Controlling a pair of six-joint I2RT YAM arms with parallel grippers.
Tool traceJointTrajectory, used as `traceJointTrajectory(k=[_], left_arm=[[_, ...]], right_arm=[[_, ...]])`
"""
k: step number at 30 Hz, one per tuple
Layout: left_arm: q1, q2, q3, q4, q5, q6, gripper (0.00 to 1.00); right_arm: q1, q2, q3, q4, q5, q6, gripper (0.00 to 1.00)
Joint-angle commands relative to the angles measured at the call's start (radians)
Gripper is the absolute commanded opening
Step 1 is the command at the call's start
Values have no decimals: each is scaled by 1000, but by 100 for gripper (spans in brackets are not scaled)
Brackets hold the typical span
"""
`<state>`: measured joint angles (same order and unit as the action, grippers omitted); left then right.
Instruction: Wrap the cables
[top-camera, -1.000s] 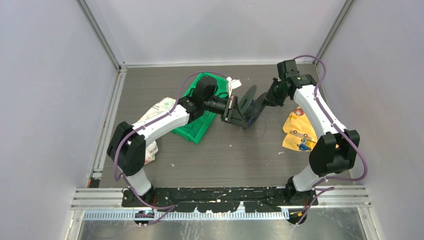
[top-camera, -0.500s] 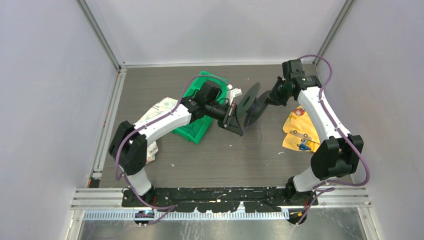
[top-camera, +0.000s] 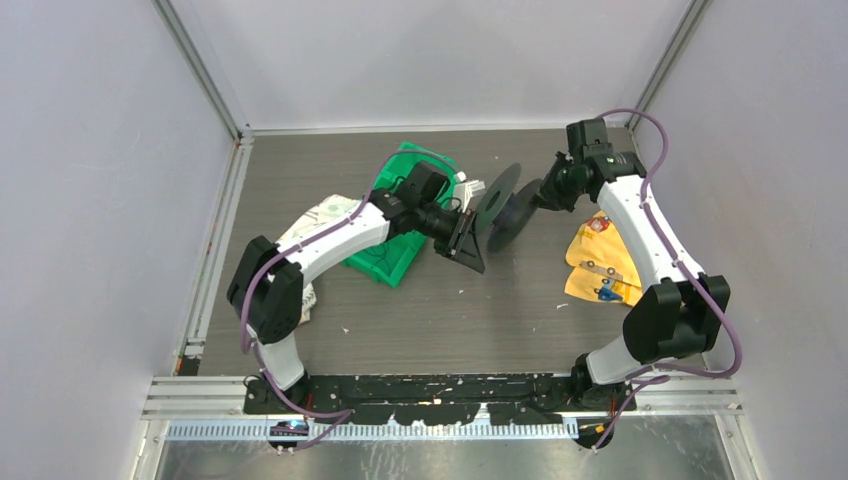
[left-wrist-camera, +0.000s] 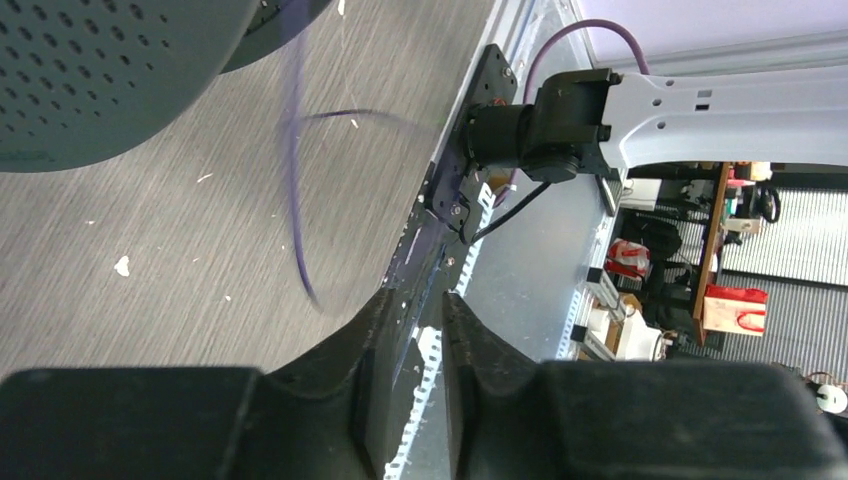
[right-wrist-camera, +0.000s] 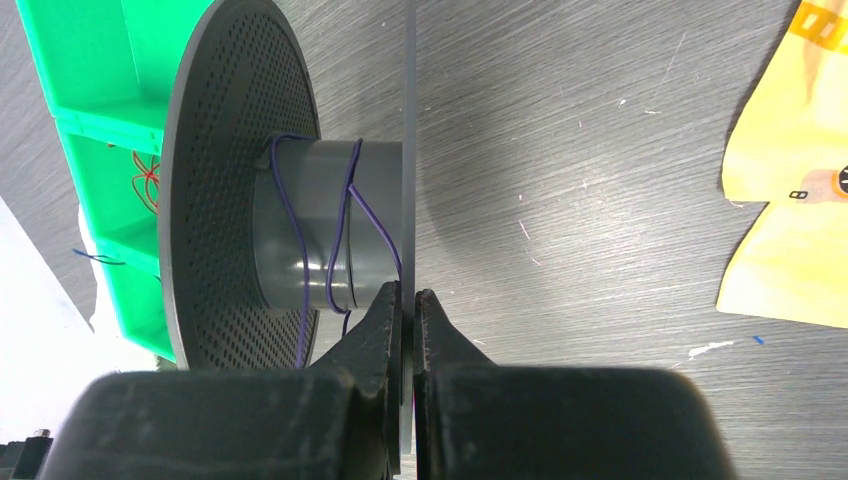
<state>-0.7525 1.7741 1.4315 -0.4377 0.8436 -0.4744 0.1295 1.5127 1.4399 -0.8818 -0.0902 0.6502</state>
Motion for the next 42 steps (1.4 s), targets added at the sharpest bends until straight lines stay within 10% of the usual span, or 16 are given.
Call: traceJointTrajectory(k=[1,19,29,42], left_arm=[[-4,-18,45,-42,-35,34,28],[-1,-68,-1,77,-83,2,27],[103,-106,-186,502,-16,-318,25],[113,-120,-366,655,-198,-297,51]], right_arm=[[-5,-70,17,69,-17,18,1],[-11,-98,19,60,-14,13,1],[-19,-131,48,48,-26,4,1],[-24,-150,121,25,-44,6,1]])
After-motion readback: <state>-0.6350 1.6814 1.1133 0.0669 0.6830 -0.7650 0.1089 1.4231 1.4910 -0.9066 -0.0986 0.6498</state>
